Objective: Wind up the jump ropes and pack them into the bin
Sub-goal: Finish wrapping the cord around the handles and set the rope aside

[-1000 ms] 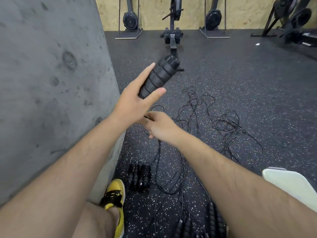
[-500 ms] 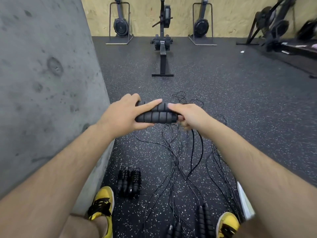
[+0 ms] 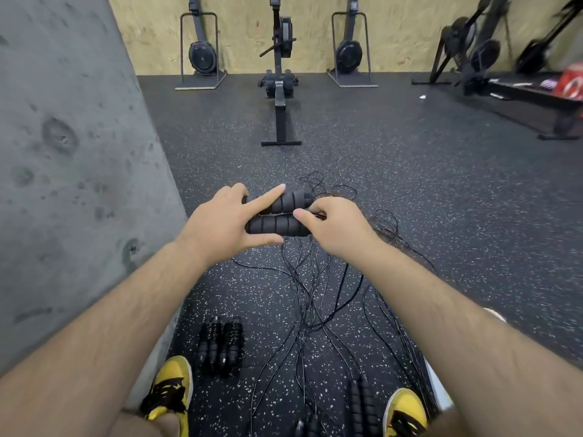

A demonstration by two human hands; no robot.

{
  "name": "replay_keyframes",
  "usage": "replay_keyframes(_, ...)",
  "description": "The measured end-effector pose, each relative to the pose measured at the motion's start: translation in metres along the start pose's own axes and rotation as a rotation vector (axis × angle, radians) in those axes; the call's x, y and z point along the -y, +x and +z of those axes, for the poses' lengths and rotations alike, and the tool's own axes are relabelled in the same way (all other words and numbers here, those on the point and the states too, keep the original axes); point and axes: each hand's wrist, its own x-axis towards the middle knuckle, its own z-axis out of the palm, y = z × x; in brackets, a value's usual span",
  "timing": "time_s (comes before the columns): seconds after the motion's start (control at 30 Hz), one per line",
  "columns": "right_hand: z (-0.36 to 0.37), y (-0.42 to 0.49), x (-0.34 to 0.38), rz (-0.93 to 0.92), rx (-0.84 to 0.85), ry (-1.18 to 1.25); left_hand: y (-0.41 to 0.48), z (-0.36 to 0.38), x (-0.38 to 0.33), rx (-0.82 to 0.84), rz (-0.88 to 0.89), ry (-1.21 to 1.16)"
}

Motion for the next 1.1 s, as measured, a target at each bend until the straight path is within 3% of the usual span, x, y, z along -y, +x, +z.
replay_keyframes(0.1,-0.005,-0.001,0.000,-0.136,0.010,-0.203,0.002,0.001,0.000,0.004,-0.015,0.016)
replay_keyframes(0.3,-0.019,-0.005,0.002,-0.253,-0.015,-0.375,0.002,0.000,-0.004,-0.010,-0.035,0.057)
replay_keyframes(0.6,-0.020,-0.008,0.005,-0.209,-0.052,-0.336,0.000,-0.001,-0.008,-0.024,-0.036,0.108)
replay_keyframes(0.8,-0.020,-0.009,0.015,-0.293,0.004,-0.519,0.000,0.002,-0.007,0.041,-0.050,0.129)
replay_keyframes(0.93,-0.025,-0.009,0.015,-0.370,0.070,-0.504,-0.002,0.003,-0.004,0.050,-0.035,0.140)
replay_keyframes(1.1,-0.035,-0.007,0.012,-0.223,0.139,-0.522,-0.005,0.002,-0.002,0.051,-0.030,0.148)
